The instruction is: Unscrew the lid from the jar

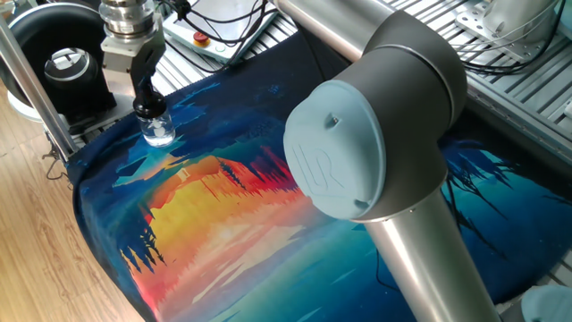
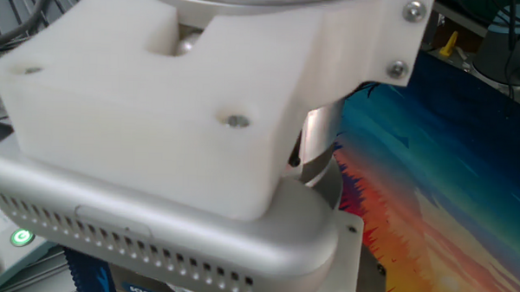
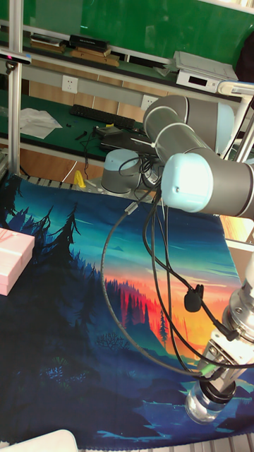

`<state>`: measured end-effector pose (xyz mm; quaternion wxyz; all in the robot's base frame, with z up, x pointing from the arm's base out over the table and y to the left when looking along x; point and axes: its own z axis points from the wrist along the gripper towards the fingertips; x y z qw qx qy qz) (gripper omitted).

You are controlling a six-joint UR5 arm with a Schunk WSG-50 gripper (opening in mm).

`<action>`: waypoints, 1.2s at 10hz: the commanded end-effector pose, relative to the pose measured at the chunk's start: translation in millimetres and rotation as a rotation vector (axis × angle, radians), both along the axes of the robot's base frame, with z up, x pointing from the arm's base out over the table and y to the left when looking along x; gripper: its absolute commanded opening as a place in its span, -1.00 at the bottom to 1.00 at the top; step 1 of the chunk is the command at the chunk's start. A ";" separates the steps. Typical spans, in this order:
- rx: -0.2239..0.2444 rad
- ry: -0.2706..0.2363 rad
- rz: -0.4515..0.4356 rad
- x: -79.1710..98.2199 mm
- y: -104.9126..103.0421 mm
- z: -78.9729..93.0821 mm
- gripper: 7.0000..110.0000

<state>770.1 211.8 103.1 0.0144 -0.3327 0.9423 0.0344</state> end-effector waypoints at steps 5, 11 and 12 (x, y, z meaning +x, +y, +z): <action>-0.033 0.002 0.132 -1.5 -7.4 1.6 -0.71; -0.122 0.010 0.261 -3.9 -12.5 -1.9 -0.71; -0.136 0.011 0.304 -3.1 -12.1 -0.2 -0.71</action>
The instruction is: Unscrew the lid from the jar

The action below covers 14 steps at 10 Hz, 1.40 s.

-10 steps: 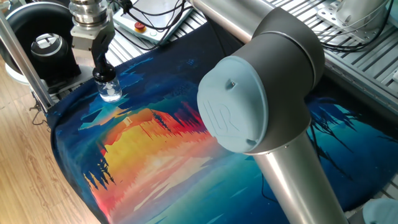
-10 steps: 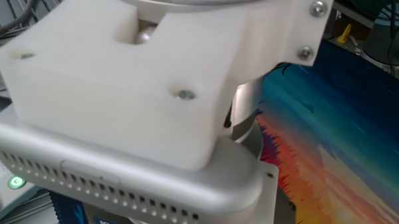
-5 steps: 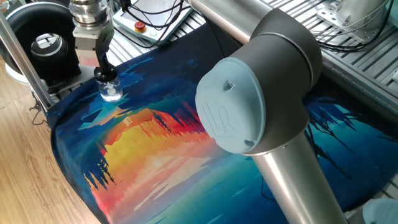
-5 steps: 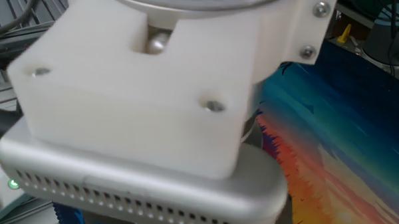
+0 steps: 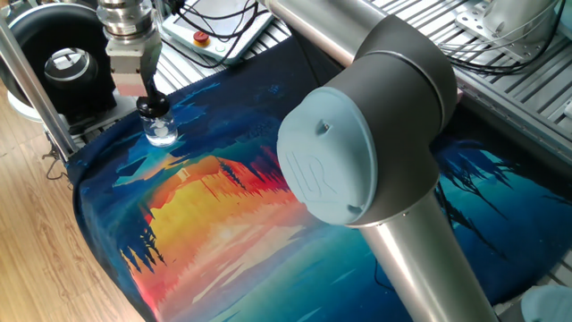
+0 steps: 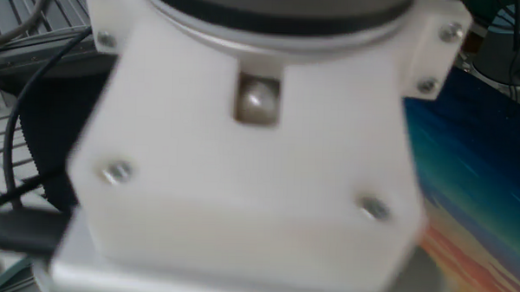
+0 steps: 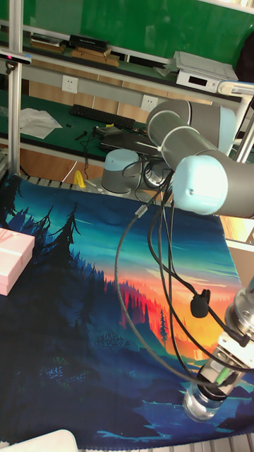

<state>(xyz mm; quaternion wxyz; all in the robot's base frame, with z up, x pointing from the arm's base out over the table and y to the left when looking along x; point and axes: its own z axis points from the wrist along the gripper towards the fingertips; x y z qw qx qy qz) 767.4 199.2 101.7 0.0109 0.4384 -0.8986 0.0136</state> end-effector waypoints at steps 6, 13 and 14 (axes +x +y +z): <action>0.018 0.005 0.378 7.0 18.2 -1.7 -0.71; 0.109 -0.030 0.788 15.3 23.6 1.7 -0.71; 0.108 -0.034 0.815 16.3 22.5 2.1 -0.71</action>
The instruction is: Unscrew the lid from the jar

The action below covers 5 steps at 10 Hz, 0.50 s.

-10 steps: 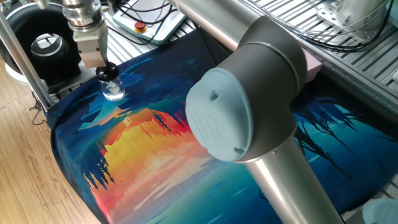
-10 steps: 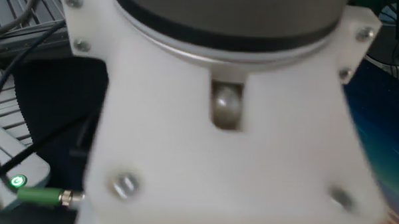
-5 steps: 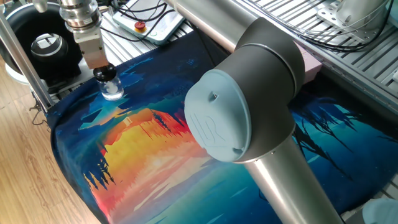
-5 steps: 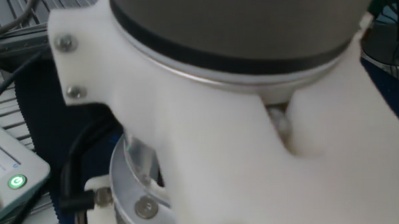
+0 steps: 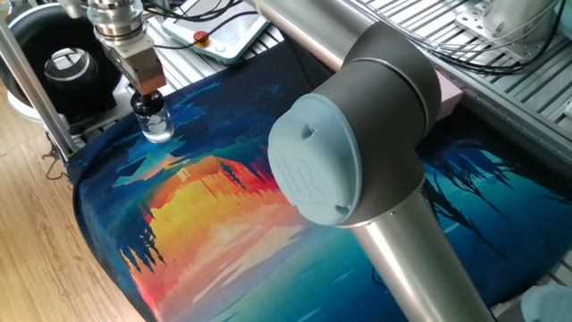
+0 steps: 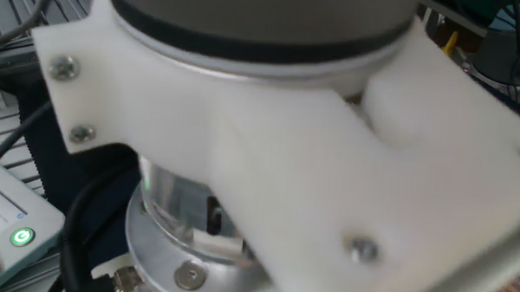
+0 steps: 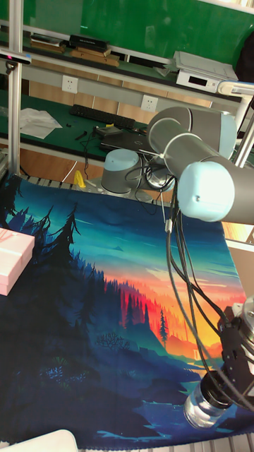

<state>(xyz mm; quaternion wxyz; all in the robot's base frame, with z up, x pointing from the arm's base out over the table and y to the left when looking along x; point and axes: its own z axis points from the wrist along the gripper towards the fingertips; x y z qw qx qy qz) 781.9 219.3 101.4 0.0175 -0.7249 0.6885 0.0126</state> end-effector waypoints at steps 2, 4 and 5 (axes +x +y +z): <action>0.064 -0.015 0.137 1.6 4.5 1.5 -0.71; 0.063 -0.016 0.152 1.4 1.6 1.3 -0.71; 0.060 -0.013 0.148 2.1 0.0 2.5 -0.71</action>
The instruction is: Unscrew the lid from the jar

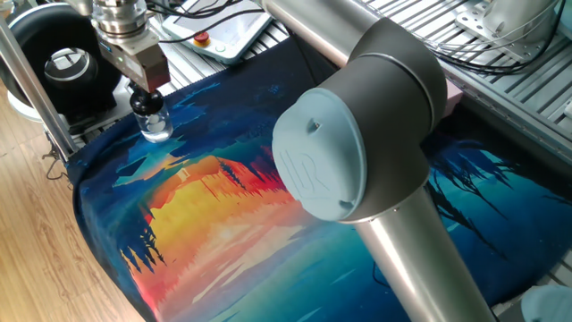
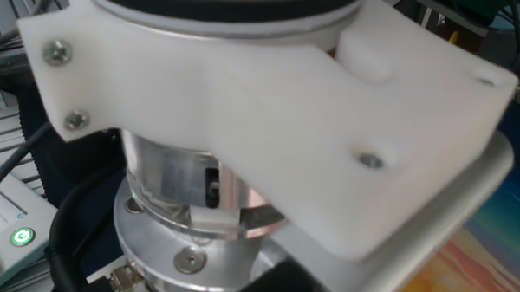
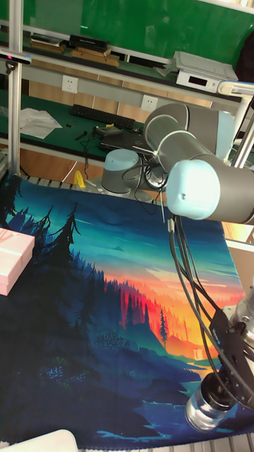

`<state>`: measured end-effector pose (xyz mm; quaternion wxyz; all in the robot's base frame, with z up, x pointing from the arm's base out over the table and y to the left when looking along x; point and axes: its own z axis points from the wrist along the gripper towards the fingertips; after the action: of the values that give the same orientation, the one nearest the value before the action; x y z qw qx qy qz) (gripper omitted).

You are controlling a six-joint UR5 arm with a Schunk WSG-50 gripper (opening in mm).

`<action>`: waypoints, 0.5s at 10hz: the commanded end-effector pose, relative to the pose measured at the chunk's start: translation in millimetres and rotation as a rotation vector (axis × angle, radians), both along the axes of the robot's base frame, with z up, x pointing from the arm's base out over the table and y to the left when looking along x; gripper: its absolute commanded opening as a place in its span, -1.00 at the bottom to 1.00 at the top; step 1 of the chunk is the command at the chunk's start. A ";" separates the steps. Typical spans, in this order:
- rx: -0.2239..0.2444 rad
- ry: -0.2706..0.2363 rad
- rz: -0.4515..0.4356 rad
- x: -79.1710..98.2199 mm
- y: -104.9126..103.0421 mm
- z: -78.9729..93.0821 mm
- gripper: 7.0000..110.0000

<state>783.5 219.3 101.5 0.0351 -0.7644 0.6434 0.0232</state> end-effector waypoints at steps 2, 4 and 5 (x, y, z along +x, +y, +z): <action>-0.003 0.012 0.019 0.8 -2.9 3.6 -0.28; -0.004 0.014 0.014 1.2 -3.2 2.6 -0.28; -0.006 0.016 0.011 1.2 -3.2 2.9 -0.28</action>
<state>784.6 215.4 102.8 0.0275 -0.7691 0.6381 0.0235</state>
